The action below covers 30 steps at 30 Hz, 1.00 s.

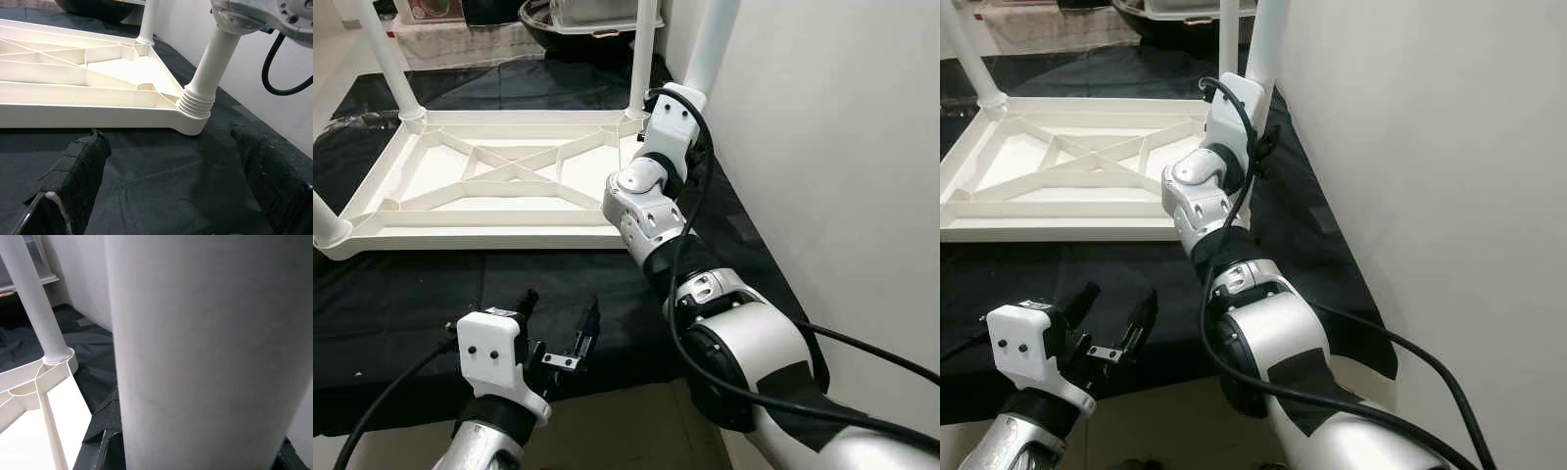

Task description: Building children table

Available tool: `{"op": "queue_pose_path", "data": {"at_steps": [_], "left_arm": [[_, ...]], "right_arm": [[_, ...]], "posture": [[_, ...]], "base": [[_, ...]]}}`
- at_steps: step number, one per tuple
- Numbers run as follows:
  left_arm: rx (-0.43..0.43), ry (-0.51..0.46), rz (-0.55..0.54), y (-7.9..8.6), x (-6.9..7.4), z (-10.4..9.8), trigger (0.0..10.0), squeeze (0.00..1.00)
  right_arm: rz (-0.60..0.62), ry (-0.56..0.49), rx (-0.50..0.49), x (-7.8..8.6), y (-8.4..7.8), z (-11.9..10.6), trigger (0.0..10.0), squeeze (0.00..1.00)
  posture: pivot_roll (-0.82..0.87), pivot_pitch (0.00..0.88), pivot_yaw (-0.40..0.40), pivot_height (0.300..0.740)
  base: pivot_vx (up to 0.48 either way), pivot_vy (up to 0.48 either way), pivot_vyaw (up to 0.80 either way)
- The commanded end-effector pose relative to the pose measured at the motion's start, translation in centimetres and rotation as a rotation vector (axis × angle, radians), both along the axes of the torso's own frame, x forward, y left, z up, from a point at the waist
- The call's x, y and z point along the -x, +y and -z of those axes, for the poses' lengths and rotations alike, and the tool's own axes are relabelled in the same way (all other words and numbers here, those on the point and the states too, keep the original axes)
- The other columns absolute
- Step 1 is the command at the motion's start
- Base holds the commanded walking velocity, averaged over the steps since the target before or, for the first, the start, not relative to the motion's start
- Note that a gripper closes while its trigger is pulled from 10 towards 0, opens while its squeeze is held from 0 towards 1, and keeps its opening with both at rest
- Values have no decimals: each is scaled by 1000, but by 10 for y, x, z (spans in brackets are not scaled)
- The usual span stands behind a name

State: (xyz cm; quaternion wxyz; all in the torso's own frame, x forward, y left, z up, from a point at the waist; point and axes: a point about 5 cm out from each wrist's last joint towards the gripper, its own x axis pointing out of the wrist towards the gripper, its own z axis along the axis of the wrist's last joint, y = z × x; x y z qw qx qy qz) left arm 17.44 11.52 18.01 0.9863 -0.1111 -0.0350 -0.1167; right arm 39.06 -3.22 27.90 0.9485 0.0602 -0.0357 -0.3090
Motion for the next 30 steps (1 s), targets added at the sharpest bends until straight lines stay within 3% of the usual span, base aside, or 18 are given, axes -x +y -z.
{"op": "queue_pose_path", "data": {"at_steps": [1,6,12,16,22,26,27,29,30], "left_arm": [[11,23,29,-3,1,5,10000,0],[33,56,144,-16,8,10,10000,0],[29,64,137,-17,7,14,10000,0],[20,59,122,-15,5,14,10000,0],[17,55,116,-13,3,15,10000,0],[11,52,111,-12,4,15,10000,0],[11,52,111,-12,4,15,10000,0],[12,52,107,-11,4,16,10000,0],[12,52,107,-11,4,16,10000,0]], "right_arm": [[113,130,46,-1,-17,28,10000,0],[186,130,-32,-3,-29,22,10000,0],[160,123,-45,-1,-23,22,10000,0],[-5,78,-94,0,-1,25,10000,0],[-122,23,-159,1,10,26,10000,0],[-556,-125,-169,-2,32,14,10000,0],[-556,-125,-169,-2,32,14,10000,0],[-726,-135,-177,-5,33,16,10000,0],[-726,-135,-177,-5,33,16,10000,0]], "posture": [[88,163,-44,740],[90,159,-40,740],[88,155,-37,740],[87,149,-34,740],[86,147,-33,740],[86,145,-34,740],[86,145,-34,740],[84,145,-35,740],[84,145,-35,740]], "base": [[0,0,0],[0,0,0],[0,0,0],[0,0,0],[0,0,0],[0,0,0],[0,0,0],[0,0,0],[0,0,0]]}}
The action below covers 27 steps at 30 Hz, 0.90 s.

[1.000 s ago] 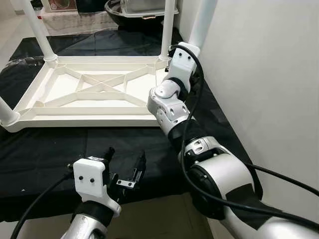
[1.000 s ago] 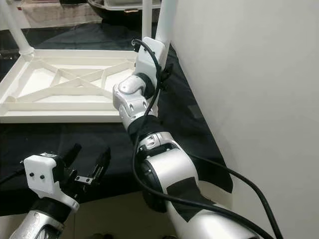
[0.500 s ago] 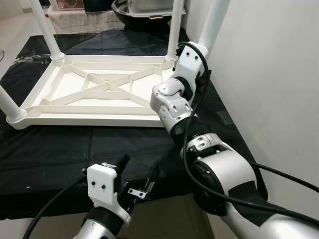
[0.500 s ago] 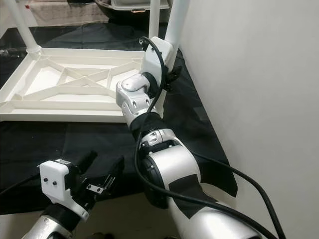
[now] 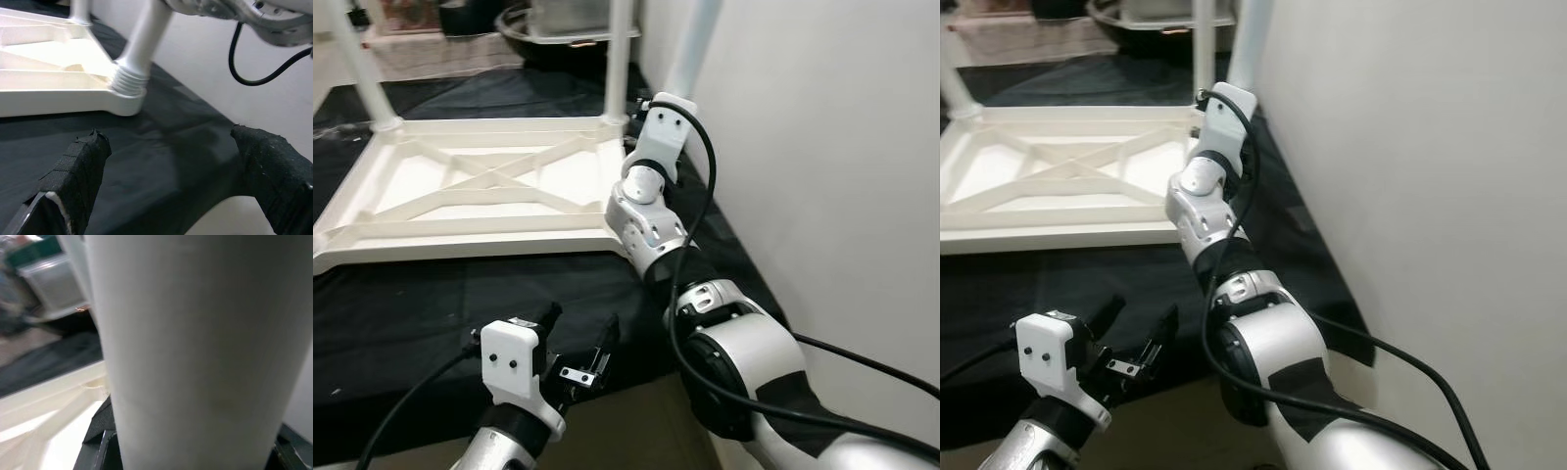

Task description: Building children table

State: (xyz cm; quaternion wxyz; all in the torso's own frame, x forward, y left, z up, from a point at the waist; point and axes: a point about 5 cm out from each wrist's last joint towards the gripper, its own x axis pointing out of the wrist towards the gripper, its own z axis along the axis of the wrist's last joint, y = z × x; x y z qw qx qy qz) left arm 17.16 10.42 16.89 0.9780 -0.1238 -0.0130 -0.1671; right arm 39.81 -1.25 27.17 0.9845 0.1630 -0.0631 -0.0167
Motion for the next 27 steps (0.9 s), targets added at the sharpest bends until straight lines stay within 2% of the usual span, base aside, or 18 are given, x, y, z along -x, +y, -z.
{"op": "queue_pose_path", "data": {"at_steps": [1,2,3,6,9,14,15,17,18,19,23,27], "left_arm": [[-7,17,-1,0,1,5,10000,0],[-9,17,-3,0,1,5,10000,0],[-9,17,-3,0,1,5,10000,0],[-10,18,-4,0,1,6,10000,0],[-9,18,-5,0,1,5,10000,0],[-11,15,-10,1,1,5,10000,0],[-11,15,-10,1,2,5,10000,0],[-11,14,-10,1,2,5,10000,0],[-11,13,-11,1,2,5,10000,0],[-9,11,-12,1,2,4,10000,0],[-10,11,-15,1,3,4,10000,0],[-12,14,-15,1,3,4,10000,0]], "right_arm": [[-193,-3,9,2,13,10,10000,0],[-284,-8,24,0,11,13,10000,0],[-284,-8,24,0,11,13,10000,0],[-392,-33,58,-3,2,19,10000,0],[-409,-46,63,-4,-1,19,10000,0],[-417,-182,106,-5,-6,-3,10000,0],[-367,-211,119,-7,-14,-11,10000,0],[-333,-231,127,-9,-20,-16,10000,0],[-244,-270,164,-12,-32,-27,10000,0],[-74,-348,205,-13,-54,-46,10000,0],[22,-403,205,-12,-67,-57,10000,0],[28,-433,246,-10,-64,-60,10000,0]], "posture": [[84,145,-35,740],[84,145,-35,740],[84,145,-35,740],[72,150,-37,740],[72,150,-37,740],[72,150,-37,740],[83,154,-36,740],[83,154,-36,740],[82,156,-37,740],[82,156,-37,740],[82,158,-41,740],[77,156,-37,740]], "base": [[0,0,0],[0,0,0],[0,0,0],[0,0,0],[0,0,0],[0,0,0],[0,0,0],[0,0,0],[0,0,0],[0,0,0],[0,0,0],[0,0,0]]}}
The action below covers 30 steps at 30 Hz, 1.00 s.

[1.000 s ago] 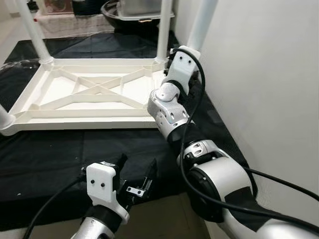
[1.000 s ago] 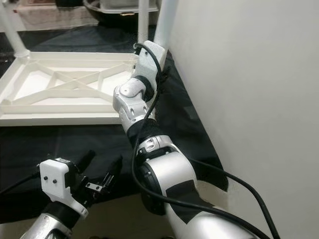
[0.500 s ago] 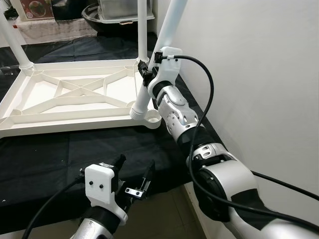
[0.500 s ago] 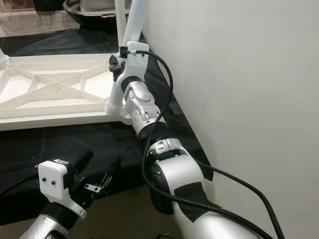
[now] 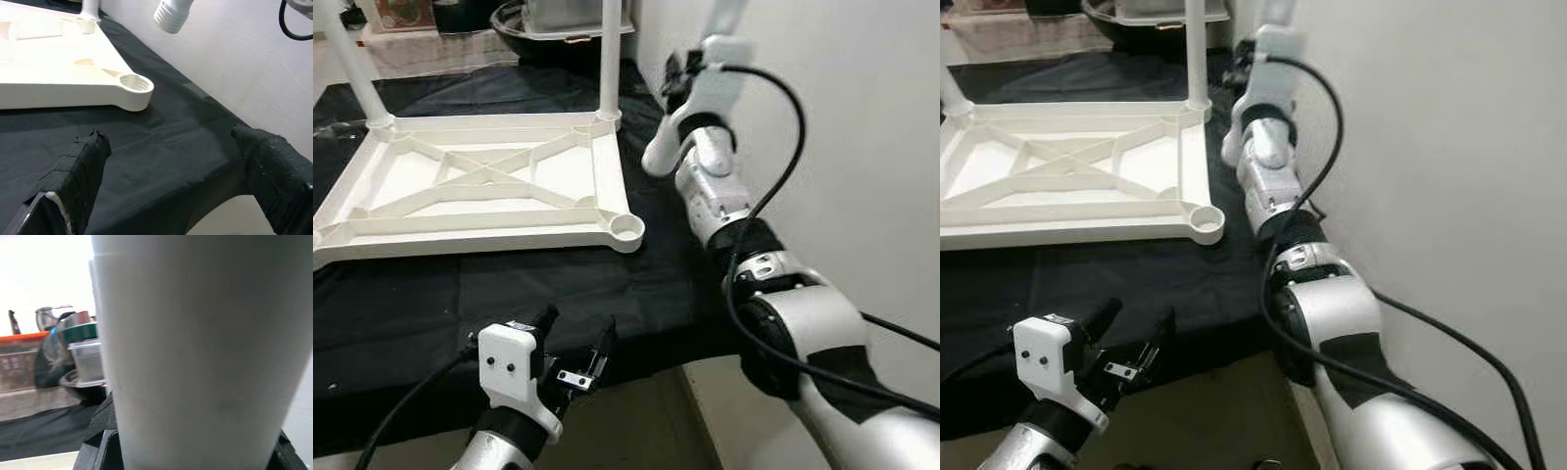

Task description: Building children table

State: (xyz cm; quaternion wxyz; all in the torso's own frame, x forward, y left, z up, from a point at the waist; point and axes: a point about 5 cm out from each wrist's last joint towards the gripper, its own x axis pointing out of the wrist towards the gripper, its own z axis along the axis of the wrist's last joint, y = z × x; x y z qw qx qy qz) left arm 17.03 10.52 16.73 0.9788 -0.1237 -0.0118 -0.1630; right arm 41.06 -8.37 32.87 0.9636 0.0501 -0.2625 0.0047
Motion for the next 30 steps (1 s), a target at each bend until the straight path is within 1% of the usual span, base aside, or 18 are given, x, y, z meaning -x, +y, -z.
{"op": "queue_pose_path", "data": {"at_steps": [1,2,3,4,5,7,8,11,12,13,15,18,19,20,24,27,29,30], "left_arm": [[-10,11,-5,0,1,3,10000,0],[-10,11,-5,0,1,3,10000,0],[-9,10,-4,0,1,3,10000,0],[-9,10,-4,0,1,3,10000,0],[-8,9,-4,-1,1,3,10000,0],[-7,2,-4,-1,1,2,10000,0],[-7,0,-4,-1,0,1,10000,0],[-2,-6,-4,-2,1,0,10000,0],[-2,-6,-4,-2,1,0,10000,0],[1,-10,-5,-2,1,-2,10000,0],[0,-11,-6,-2,2,-2,10000,0],[1,-8,-10,-1,3,-2,10000,0],[1,-6,-12,-1,4,-2,10000,0],[1,0,-14,-1,6,-2,10000,0],[0,4,-13,-1,7,-2,10000,0],[6,7,-10,-3,10,-3,10000,0],[7,7,-11,-3,10,-3,10000,0],[10,6,-12,-3,11,-5,10000,0]], "right_arm": [[-15,-61,91,5,15,-2,10000,0],[-15,-61,91,5,15,-2,10000,0],[-37,-87,161,8,25,4,10000,0],[-37,-87,161,8,25,4,10000,0],[-54,-105,206,11,32,9,10000,0],[-110,-96,270,17,51,32,10000,0],[-128,-90,283,19,56,40,10000,0],[-120,-112,344,25,66,54,10000,0],[-120,-112,344,25,66,54,10000,0],[-140,-133,384,27,70,56,10000,0],[-130,-163,419,29,72,55,10000,0],[-118,-176,428,29,72,54,10000,0],[-98,-198,427,30,70,51,10000,0],[-76,-223,409,29,67,43,10000,0],[-46,-253,428,29,66,37,10000,0],[-26,-299,525,30,70,37,10000,0],[-24,-304,544,30,71,39,10000,0],[-21,-315,564,31,72,39,10000,0]], "posture": [[77,156,-37,740],[77,156,-37,740],[77,156,-37,740],[77,156,-37,740],[77,156,-37,740],[74,149,-35,740],[74,149,-35,740],[70,153,-36,740],[70,153,-36,740],[72,157,-37,740],[73,165,-39,740],[73,167,-38,740],[75,172,-38,740],[76,176,-39,740],[72,185,-36,740],[70,209,-42,740],[70,209,-42,740],[73,228,-45,740]], "base": [[0,0,0],[0,0,0],[0,0,0],[0,0,0],[0,0,0],[0,0,0],[0,0,0],[0,0,0],[0,0,0],[0,0,0],[0,0,0],[0,0,0],[0,0,0],[0,0,0],[0,0,0],[0,0,0],[0,0,0],[0,0,0]]}}
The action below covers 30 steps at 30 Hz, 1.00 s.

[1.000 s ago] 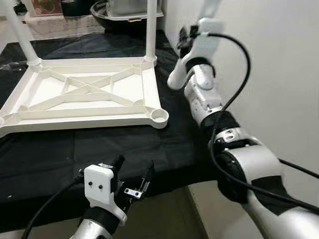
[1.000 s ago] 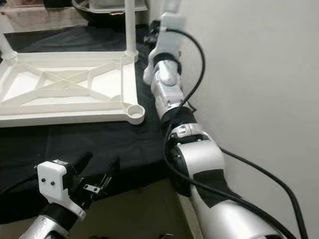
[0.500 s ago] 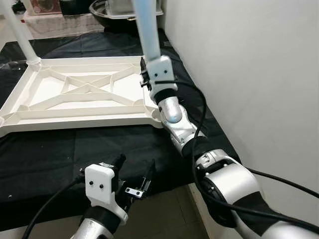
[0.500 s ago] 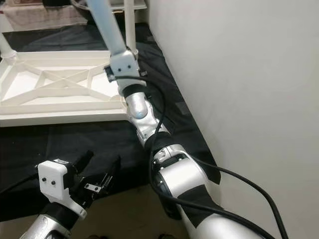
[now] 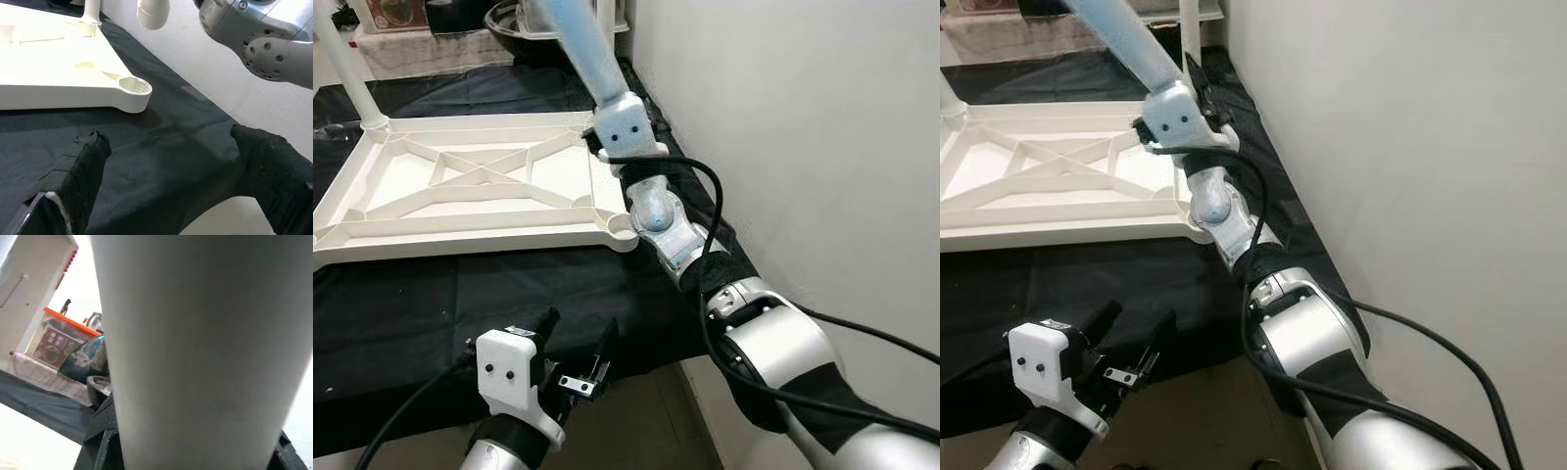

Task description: Building children table

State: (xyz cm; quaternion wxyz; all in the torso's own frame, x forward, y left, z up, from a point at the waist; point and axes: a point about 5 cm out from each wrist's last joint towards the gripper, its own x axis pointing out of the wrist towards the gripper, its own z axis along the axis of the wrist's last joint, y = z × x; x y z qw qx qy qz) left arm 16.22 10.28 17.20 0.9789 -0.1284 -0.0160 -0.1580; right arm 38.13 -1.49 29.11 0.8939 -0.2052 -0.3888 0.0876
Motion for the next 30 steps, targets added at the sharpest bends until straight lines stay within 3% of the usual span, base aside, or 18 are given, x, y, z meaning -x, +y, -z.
{"op": "queue_pose_path", "data": {"at_steps": [1,3,7,21,24,25,28,30], "left_arm": [[0,12,-1,-1,3,0,10000,0],[3,12,-5,-2,7,-4,10000,0],[8,14,-10,-2,13,-9,10000,0],[4,40,-22,-1,21,-11,10000,0],[0,46,-24,0,22,-11,10000,0],[0,46,-24,0,22,-11,10000,0],[-5,47,-27,1,21,-11,10000,0],[-7,47,-31,2,19,-10,10000,0]], "right_arm": [[-7,-18,30,2,4,1,10000,0],[-5,-50,83,3,7,3,10000,0],[5,3,144,0,10,12,10000,0],[-30,91,231,0,20,27,10000,0],[-154,267,140,-2,23,35,10000,0],[-154,267,140,-2,23,35,10000,0],[-363,459,-14,-4,27,34,10000,0],[-443,509,-61,-5,25,32,10000,0]], "posture": [[73,228,-45,740],[80,255,-49,740],[88,280,-52,740],[106,324,-41,740],[106,324,-41,740],[106,324,-41,740],[100,315,-42,740],[99,313,-42,740]], "base": [[0,0,0],[0,0,0],[0,0,0],[0,0,0],[0,0,0],[0,0,0],[0,0,0],[0,0,0]]}}
